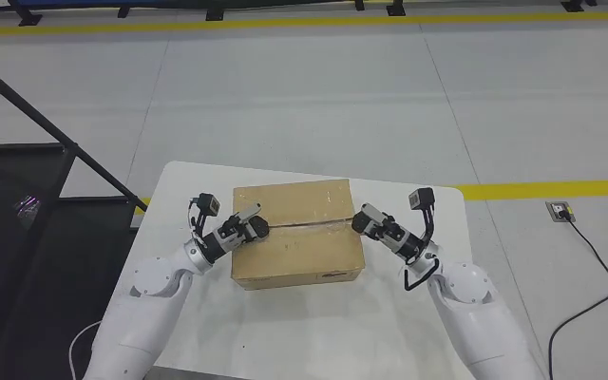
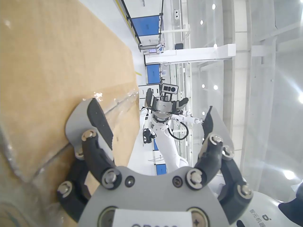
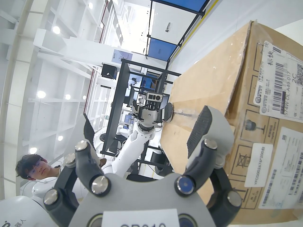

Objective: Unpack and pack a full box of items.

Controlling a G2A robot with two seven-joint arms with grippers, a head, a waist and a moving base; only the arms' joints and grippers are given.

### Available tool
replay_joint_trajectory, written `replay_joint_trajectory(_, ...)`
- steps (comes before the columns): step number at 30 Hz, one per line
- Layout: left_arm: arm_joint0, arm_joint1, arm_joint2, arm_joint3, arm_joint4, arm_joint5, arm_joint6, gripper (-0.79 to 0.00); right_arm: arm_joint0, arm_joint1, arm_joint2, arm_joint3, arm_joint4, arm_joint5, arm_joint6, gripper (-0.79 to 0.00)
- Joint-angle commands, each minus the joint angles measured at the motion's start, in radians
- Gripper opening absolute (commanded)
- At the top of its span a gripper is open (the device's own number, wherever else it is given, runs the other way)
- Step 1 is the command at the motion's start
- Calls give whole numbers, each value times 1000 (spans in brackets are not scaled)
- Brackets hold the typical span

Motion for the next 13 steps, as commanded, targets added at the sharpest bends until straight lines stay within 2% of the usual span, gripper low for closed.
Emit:
replay_joint_trajectory(1,11,3,-15,-23,-8,-16,-5,0,-8,2,9,-6,1,-11,-6,0)
replay_joint_trajectory(6,75,23,-105,-108,-27,-57,-6,0,-20,9,31,-13,11,-19,-5,0)
replay_joint_trajectory(13,245,63,-312,-266,-57,-96,15,0,-19,10,32,-10,8,-18,1,0)
